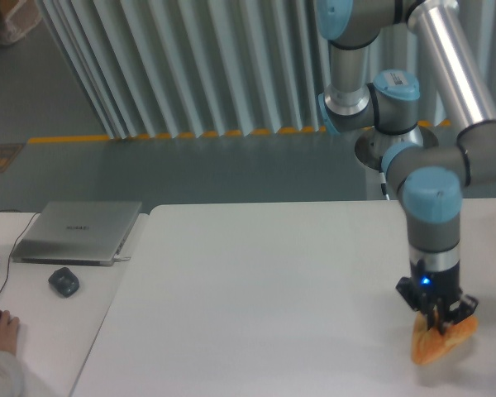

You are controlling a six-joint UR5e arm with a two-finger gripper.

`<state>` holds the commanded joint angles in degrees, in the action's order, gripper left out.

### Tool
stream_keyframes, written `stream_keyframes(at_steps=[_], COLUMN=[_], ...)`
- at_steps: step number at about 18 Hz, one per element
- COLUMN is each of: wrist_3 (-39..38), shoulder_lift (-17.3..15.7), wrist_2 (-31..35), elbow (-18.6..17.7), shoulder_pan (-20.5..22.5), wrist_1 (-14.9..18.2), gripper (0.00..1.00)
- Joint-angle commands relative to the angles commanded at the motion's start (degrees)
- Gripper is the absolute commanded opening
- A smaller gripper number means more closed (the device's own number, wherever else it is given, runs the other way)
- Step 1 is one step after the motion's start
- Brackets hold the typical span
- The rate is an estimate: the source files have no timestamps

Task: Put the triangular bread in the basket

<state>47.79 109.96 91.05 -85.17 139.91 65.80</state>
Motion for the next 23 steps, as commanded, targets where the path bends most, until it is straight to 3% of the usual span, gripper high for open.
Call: stream_keyframes(at_steps=[2,4,6,10,11,13,16,19,20,21,22,23], wrist_3=[9.8,21.9,30.0,43.9,51.0,63.1,68.6,68.0,68.0,68.5,68.6,68.4], shoulder_lift=[-2.5,-4.2,-5.2,-5.4,-5.5,-6.7,-7.1,-7.1,-7.0,-7.0,-7.0,-7.1], wrist_2=[2.7,12.1,19.5,29.0,33.2,38.1,44.1,46.5,48.2,48.6,48.7,48.6], elbow=[0.0,0.0,0.0,-0.3,-1.0,-4.6,-7.9,-11.6,-12.8,-13.0,-13.1,-12.8], shoulder_pan=[2.5,5.1,6.9,10.1,11.3,13.0,13.2,12.9,13.0,13.1,13.0,12.9], wrist_1=[6.4,11.9,13.7,13.2,13.0,7.4,5.5,4.4,3.7,3.7,3.7,3.8], gripper=[0.0,0.0,0.0,0.0,0.0,0.0,0.0,0.0,0.1,0.43,0.99,1.0])
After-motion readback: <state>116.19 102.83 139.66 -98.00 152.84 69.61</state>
